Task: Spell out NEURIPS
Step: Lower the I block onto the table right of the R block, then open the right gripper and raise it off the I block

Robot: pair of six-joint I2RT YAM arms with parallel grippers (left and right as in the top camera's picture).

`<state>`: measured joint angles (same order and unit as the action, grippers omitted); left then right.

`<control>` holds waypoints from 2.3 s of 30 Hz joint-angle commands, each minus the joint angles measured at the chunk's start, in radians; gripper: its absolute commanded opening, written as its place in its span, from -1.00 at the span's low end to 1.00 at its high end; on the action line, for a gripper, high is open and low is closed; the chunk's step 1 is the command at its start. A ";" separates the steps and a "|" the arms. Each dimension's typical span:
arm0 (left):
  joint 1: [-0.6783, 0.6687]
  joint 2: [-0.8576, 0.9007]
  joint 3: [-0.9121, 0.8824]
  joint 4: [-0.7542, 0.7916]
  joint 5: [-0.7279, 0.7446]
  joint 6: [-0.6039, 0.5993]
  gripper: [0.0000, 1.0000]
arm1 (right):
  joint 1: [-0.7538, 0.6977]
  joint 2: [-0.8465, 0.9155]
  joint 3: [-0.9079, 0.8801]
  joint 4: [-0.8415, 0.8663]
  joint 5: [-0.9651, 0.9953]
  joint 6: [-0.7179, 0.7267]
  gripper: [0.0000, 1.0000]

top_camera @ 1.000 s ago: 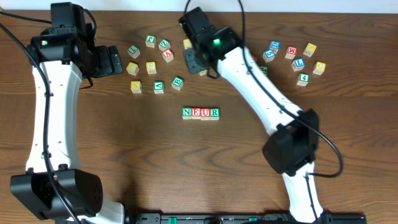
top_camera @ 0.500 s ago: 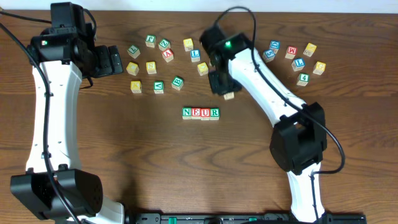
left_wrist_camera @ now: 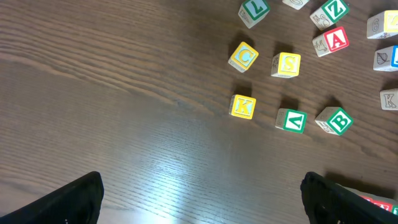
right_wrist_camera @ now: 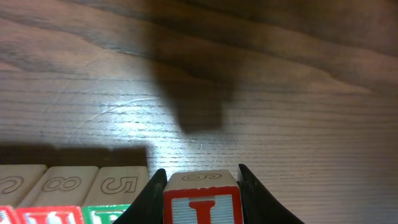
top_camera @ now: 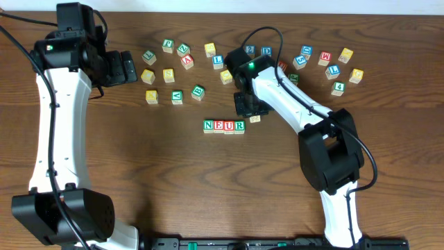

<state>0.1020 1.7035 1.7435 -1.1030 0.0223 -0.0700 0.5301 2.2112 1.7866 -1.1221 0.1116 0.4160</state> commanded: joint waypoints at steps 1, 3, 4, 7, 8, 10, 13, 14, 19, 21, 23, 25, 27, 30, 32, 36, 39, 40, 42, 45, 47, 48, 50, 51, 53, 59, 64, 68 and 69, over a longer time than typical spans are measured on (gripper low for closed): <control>0.004 -0.011 0.010 -0.004 -0.012 0.013 1.00 | 0.002 0.000 -0.029 0.016 -0.013 0.046 -0.50; 0.004 -0.011 0.010 -0.004 -0.012 0.013 1.00 | 0.002 0.000 -0.037 0.021 -0.020 0.082 -0.50; 0.004 -0.011 0.010 -0.004 -0.012 0.013 1.00 | 0.002 0.000 -0.042 0.024 -0.021 0.098 -0.50; 0.004 -0.011 0.010 -0.004 -0.012 0.013 1.00 | 0.002 0.000 -0.057 0.032 -0.037 0.123 -0.50; 0.004 -0.011 0.010 -0.004 -0.012 0.013 1.00 | 0.002 0.000 -0.063 0.034 -0.040 0.125 -0.49; 0.004 -0.011 0.010 -0.004 -0.012 0.013 1.00 | 0.002 0.000 -0.079 0.035 -0.043 0.141 -0.43; 0.004 -0.011 0.010 -0.004 -0.012 0.013 1.00 | 0.002 0.000 -0.082 0.033 -0.048 0.152 -0.36; 0.004 -0.011 0.010 -0.004 -0.012 0.013 1.00 | 0.002 0.000 -0.082 0.033 -0.052 0.152 -0.33; 0.004 -0.011 0.010 -0.004 -0.012 0.013 1.00 | 0.002 0.000 -0.082 0.031 -0.070 0.152 -0.29; 0.004 -0.011 0.010 -0.004 -0.012 0.013 1.00 | 0.002 0.000 -0.082 0.030 -0.070 0.152 -0.34; 0.004 -0.011 0.010 -0.004 -0.012 0.013 1.00 | 0.002 0.000 -0.082 0.030 -0.071 0.152 -0.39; 0.004 -0.011 0.010 -0.004 -0.012 0.013 1.00 | 0.000 -0.001 -0.079 0.029 -0.071 0.151 -0.40; 0.004 -0.011 0.010 -0.004 -0.012 0.013 1.00 | -0.002 -0.003 -0.071 0.018 -0.070 0.151 -0.42; 0.004 -0.011 0.010 -0.004 -0.012 0.013 1.00 | -0.012 -0.013 -0.059 0.009 -0.069 0.143 -0.43; 0.004 -0.011 0.010 -0.004 -0.012 0.013 1.00 | -0.026 -0.022 -0.042 0.007 -0.069 0.128 -0.43; 0.004 -0.011 0.010 -0.004 -0.012 0.013 1.00 | -0.040 -0.047 -0.020 0.006 -0.069 0.125 -0.40; 0.004 -0.011 0.010 -0.004 -0.012 0.013 1.00 | -0.057 -0.076 -0.016 0.005 -0.069 0.124 -0.34; 0.004 -0.011 0.010 -0.004 -0.012 0.013 1.00 | -0.062 -0.084 -0.016 0.004 -0.071 0.119 -0.33; 0.004 -0.011 0.010 -0.004 -0.012 0.013 1.00 | -0.078 -0.108 -0.016 0.000 -0.076 0.104 -0.32; 0.004 -0.011 0.010 -0.004 -0.012 0.013 1.00 | -0.094 -0.134 -0.016 -0.017 -0.078 0.097 -0.25; 0.004 -0.011 0.010 -0.004 -0.012 0.013 1.00 | -0.097 -0.141 -0.016 -0.040 -0.103 0.064 -0.21; 0.004 -0.011 0.010 -0.004 -0.012 0.013 1.00 | -0.097 -0.141 -0.016 -0.059 -0.115 0.064 -0.21; 0.004 -0.011 0.010 -0.004 -0.012 0.013 1.00 | -0.097 -0.137 -0.017 -0.089 -0.138 0.054 -0.22; 0.004 -0.011 0.010 -0.004 -0.012 0.013 1.00 | -0.097 -0.137 -0.018 -0.103 -0.148 0.053 -0.26; 0.004 -0.011 0.010 -0.004 -0.012 0.013 1.00 | -0.093 -0.136 -0.028 -0.124 -0.149 0.050 -0.31; 0.004 -0.011 0.010 -0.004 -0.012 0.013 1.00 | -0.071 -0.136 -0.098 -0.094 -0.147 0.050 -0.41; 0.004 -0.011 0.010 -0.004 -0.012 0.013 1.00 | -0.072 -0.136 -0.156 0.008 -0.122 0.050 -0.46; 0.004 -0.011 0.010 -0.004 -0.012 0.013 1.00 | -0.072 -0.136 -0.186 0.067 -0.067 0.051 -0.49; 0.004 -0.011 0.010 -0.004 -0.012 0.013 1.00 | -0.072 -0.136 -0.190 0.092 -0.057 0.055 -0.49</control>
<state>0.1020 1.7035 1.7435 -1.1030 0.0219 -0.0700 0.4530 2.0876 1.6138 -1.0657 -0.0013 0.4774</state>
